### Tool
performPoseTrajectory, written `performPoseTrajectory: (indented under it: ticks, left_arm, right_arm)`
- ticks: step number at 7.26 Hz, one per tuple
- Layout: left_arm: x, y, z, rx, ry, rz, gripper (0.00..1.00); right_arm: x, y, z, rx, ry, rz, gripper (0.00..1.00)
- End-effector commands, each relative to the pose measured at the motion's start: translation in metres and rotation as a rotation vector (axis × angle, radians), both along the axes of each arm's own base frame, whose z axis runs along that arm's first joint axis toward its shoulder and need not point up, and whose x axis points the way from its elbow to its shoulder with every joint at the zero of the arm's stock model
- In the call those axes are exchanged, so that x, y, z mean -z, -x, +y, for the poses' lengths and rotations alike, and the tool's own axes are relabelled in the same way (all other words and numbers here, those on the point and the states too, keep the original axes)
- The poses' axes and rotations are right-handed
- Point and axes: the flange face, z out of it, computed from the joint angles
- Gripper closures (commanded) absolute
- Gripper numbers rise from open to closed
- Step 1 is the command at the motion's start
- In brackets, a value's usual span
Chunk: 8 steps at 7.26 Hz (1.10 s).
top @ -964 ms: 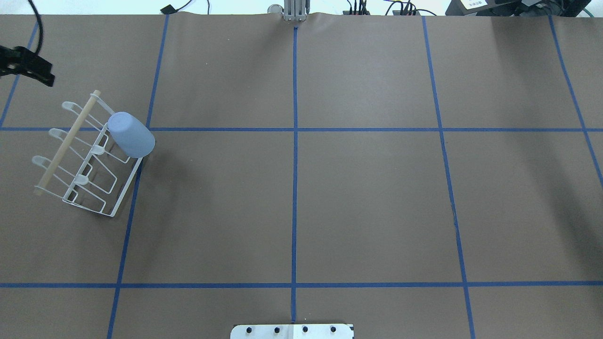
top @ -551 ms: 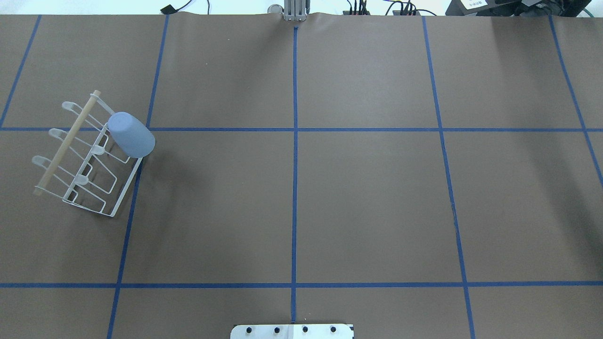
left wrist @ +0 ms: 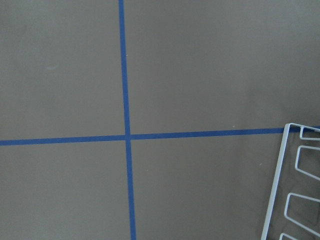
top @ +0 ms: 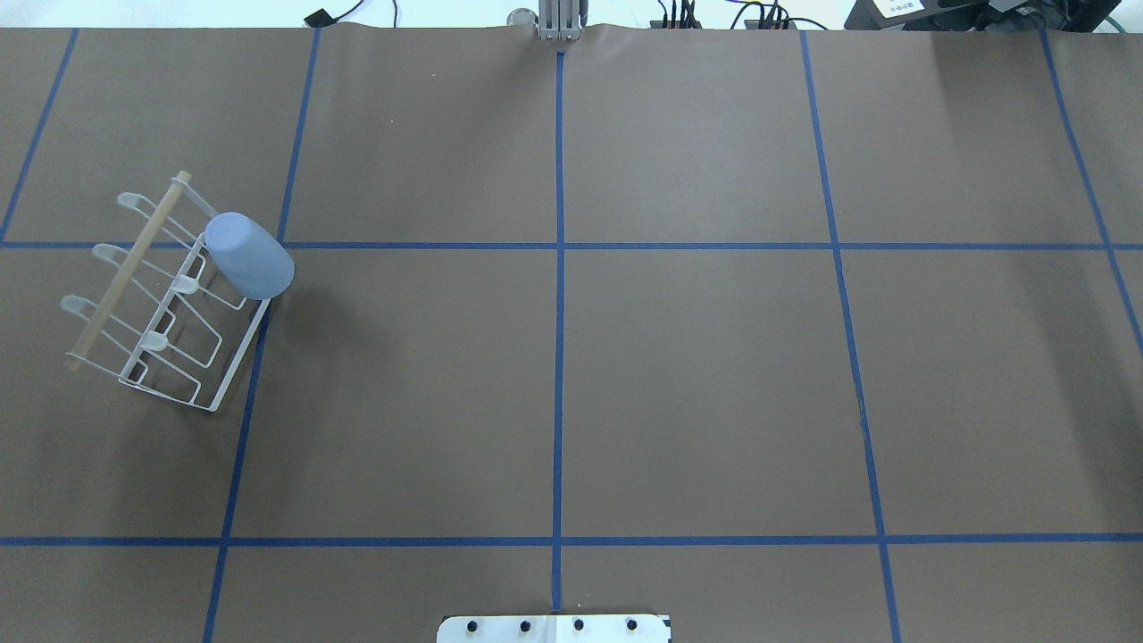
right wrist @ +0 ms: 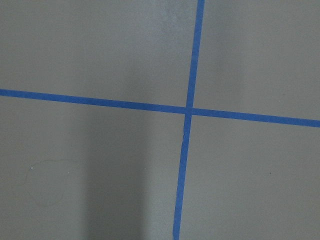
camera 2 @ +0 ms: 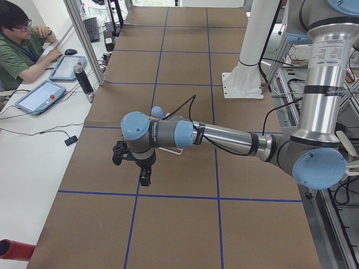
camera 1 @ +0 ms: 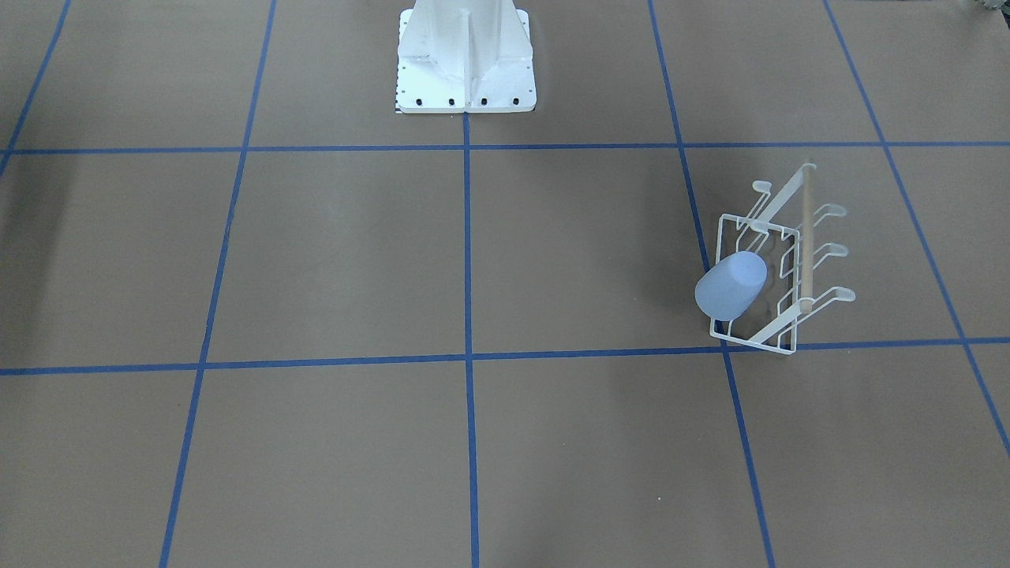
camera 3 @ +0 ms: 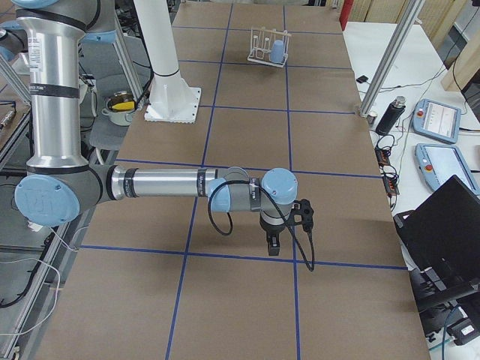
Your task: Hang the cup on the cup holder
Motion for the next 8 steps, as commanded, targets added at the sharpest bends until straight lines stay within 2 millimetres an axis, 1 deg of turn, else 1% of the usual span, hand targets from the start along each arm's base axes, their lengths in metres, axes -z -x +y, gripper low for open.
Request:
performPoseTrajectory:
  ticks: [1, 3, 5, 8]
  left_arm:
    - [-0.0388, 0.0010, 0.0100, -0.002, 0.006, -0.005, 0.01]
    - [-0.0367, 0.0024, 0.0065, 0.002, 0.006, -0.034, 0.01]
    - [-0.0394, 0.0043, 0.0074, 0.003, 0.011, -0.060, 0.01]
    - [-0.0395, 0.0044, 0.0067, 0.003, 0.011, -0.062, 0.01]
  right_arm:
    - [-0.0019, -0.0011, 0.0010, -0.002, 0.025, 0.003, 0.00]
    - [-0.0008, -0.0019, -0.0002, -0.004, 0.025, 0.004, 0.00]
    - [-0.0016, -0.0020, 0.0005, -0.004, 0.027, 0.005, 0.00]
    - [-0.0001, -0.0019, -0.0003, -0.004, 0.024, 0.004, 0.00]
